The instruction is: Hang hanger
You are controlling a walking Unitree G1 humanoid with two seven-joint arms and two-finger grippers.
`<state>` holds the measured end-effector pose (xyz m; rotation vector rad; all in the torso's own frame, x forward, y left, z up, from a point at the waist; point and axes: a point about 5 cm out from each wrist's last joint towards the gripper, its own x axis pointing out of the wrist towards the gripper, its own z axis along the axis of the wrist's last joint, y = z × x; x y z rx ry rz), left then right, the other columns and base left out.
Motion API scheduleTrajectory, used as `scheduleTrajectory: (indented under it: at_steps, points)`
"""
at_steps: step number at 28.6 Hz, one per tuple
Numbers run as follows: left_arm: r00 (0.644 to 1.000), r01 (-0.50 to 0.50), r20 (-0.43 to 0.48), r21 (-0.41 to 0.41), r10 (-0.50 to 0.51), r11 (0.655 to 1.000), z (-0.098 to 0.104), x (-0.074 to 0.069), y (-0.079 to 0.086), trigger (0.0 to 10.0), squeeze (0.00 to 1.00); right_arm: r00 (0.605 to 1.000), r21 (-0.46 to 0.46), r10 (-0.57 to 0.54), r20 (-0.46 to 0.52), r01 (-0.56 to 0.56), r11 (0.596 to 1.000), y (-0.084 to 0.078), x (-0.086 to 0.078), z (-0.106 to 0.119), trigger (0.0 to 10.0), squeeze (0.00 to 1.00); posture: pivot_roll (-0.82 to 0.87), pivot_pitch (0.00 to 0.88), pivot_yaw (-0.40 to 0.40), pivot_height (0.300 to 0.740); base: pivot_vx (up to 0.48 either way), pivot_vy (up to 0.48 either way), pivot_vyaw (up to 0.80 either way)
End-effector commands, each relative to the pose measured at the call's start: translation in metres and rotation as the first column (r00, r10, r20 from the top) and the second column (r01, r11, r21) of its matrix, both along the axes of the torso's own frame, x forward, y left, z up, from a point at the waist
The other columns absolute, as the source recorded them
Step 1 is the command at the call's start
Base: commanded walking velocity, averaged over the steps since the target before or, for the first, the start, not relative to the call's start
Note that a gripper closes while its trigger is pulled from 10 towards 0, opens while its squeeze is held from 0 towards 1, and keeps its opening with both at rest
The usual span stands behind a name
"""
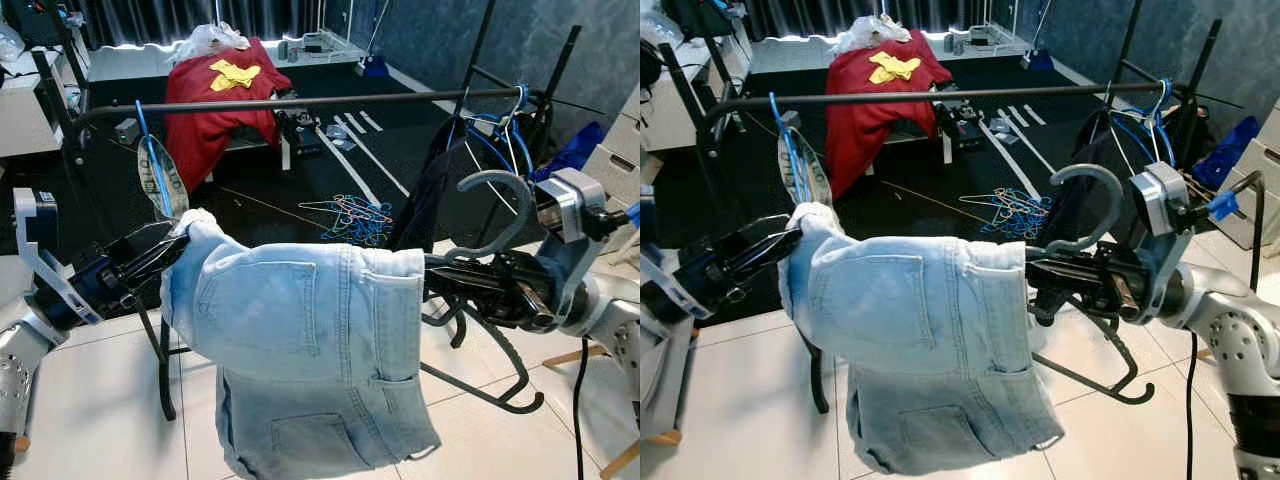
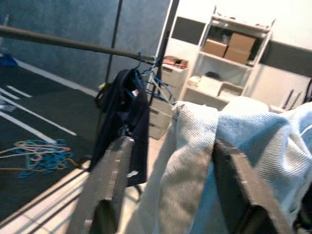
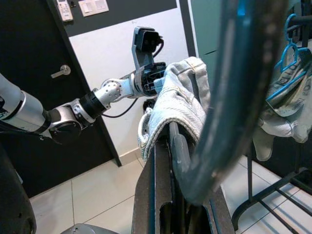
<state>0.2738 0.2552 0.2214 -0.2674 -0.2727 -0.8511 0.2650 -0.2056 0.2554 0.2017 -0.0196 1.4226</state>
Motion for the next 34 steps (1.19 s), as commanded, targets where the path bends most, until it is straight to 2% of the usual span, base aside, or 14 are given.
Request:
scheduleTrajectory:
  at_steps: [1, 2, 3, 6, 7, 8, 9, 15, 17, 18, 21, 24, 28, 34]
  points:
    - [1.000, 0.021, 0.011, -0.031, -0.021, 0.999, 0.003, -0.003, -0.001, 10.0, 0.80, 0.999, 0.019, 0.001, 0.040, -0.001, 1.000, -0.004, -0.003, 0.009, 0.0, 0.00, -0.18, 0.067, -0.032, 0.740, 0.000, 0.000, 0.00]
    - [1.000, 0.021, 0.011, -0.031, -0.021, 0.999, 0.003, -0.003, -0.001, 10.0, 0.80, 0.999, 0.019, 0.001, 0.040, -0.001, 1.000, -0.004, -0.003, 0.009, 0.0, 0.00, -0.18, 0.067, -0.032, 0.740, 0.000, 0.000, 0.00]
    - [0.999, 0.035, 0.030, -0.068, -0.033, 0.997, 0.007, -0.006, -0.002, 10.0, 1.00, 0.999, 0.020, -0.006, 0.042, 0.006, 1.000, -0.005, -0.002, 0.009, 0.0, 0.00, -0.18, 0.068, -0.033, 0.740, 0.000, 0.000, 0.00]
    - [0.996, 0.062, 0.069, -0.098, -0.055, 0.993, 0.018, -0.010, -0.005, 10.0, 1.00, 0.999, 0.018, -0.015, 0.043, 0.014, 1.000, -0.006, -0.001, 0.009, 0.0, 0.00, -0.18, 0.069, -0.035, 0.740, 0.000, 0.000, 0.00]
    - [0.988, 0.121, 0.112, -0.101, -0.110, 0.988, 0.033, -0.018, -0.011, 10.0, 0.77, 0.999, 0.012, -0.026, 0.045, 0.025, 1.000, -0.007, 0.001, 0.010, 0.0, 0.00, -0.19, 0.068, -0.036, 0.740, 0.000, 0.000, 0.00]
    - [0.988, 0.121, 0.112, -0.101, -0.110, 0.988, 0.033, -0.018, -0.011, 10.0, 0.77, 0.999, 0.012, -0.026, 0.045, 0.025, 1.000, -0.007, 0.001, 0.010, 0.0, 0.00, -0.19, 0.068, -0.036, 0.740, 0.000, 0.000, 0.00]
    - [0.984, 0.151, 0.106, -0.064, -0.144, 0.986, 0.035, -0.022, -0.015, 10.0, 0.05, 0.998, 0.008, -0.034, 0.050, 0.033, 0.999, -0.008, 0.002, 0.010, 0.0, 0.00, -0.19, 0.067, -0.034, 0.740, 0.000, 0.000, 0.00]
    - [0.976, 0.217, -0.020, 0.138, -0.217, 0.966, 0.019, -0.041, -0.027, 10.0, 0.00, 0.991, 0.020, -0.097, 0.088, 0.096, 0.995, -0.012, 0.008, 0.014, 0.0, 0.00, -0.18, 0.069, -0.040, 0.740, 0.000, 0.000, 0.00]
    - [0.978, 0.210, -0.024, 0.177, -0.209, 0.962, 0.016, -0.042, -0.029, 10.0, 0.00, 0.990, 0.023, -0.103, 0.092, 0.101, 0.995, -0.012, 0.009, 0.015, 0.0, 0.00, -0.18, 0.069, -0.040, 0.740, 0.000, 0.000, 0.00]
    - [0.988, 0.130, 0.050, 0.224, -0.145, 0.966, 0.014, -0.037, -0.035, 10.0, 0.00, 0.990, 0.028, -0.101, 0.095, 0.098, 0.995, -0.012, 0.010, 0.016, 0.0, 0.00, -0.18, 0.071, -0.046, 0.740, 0.000, 0.000, 0.00]
    - [0.988, 0.034, 0.139, 0.243, -0.069, 0.969, 0.015, -0.030, -0.040, 10.0, 0.00, 0.991, 0.032, -0.096, 0.095, 0.093, 0.995, -0.011, 0.011, 0.016, 0.0, 0.00, -0.18, 0.071, -0.050, 0.740, 0.000, 0.000, 0.00]
    - [0.948, -0.161, 0.304, 0.219, 0.089, 0.962, 0.018, -0.017, -0.051, 10.0, 0.00, 0.991, 0.044, -0.086, 0.099, 0.082, 0.996, -0.009, 0.012, 0.018, 0.0, 0.00, -0.18, 0.071, -0.053, 0.740, 0.000, 0.000, 0.00]
    - [0.923, -0.240, 0.348, 0.183, 0.165, 0.953, 0.018, -0.011, -0.058, 10.0, 0.00, 0.992, 0.044, -0.079, 0.099, 0.075, 0.996, -0.008, 0.012, 0.018, 0.0, 0.00, -0.19, 0.069, -0.053, 0.740, 0.000, 0.000, 0.00]
    - [0.938, -0.197, 0.321, 0.195, 0.127, 0.961, 0.009, -0.015, -0.065, 10.0, 0.00, 0.992, 0.043, -0.075, 0.100, 0.071, 0.997, -0.007, 0.011, 0.019, 0.0, 0.00, -0.19, 0.072, -0.050, 0.740, 0.000, 0.000, 0.00]
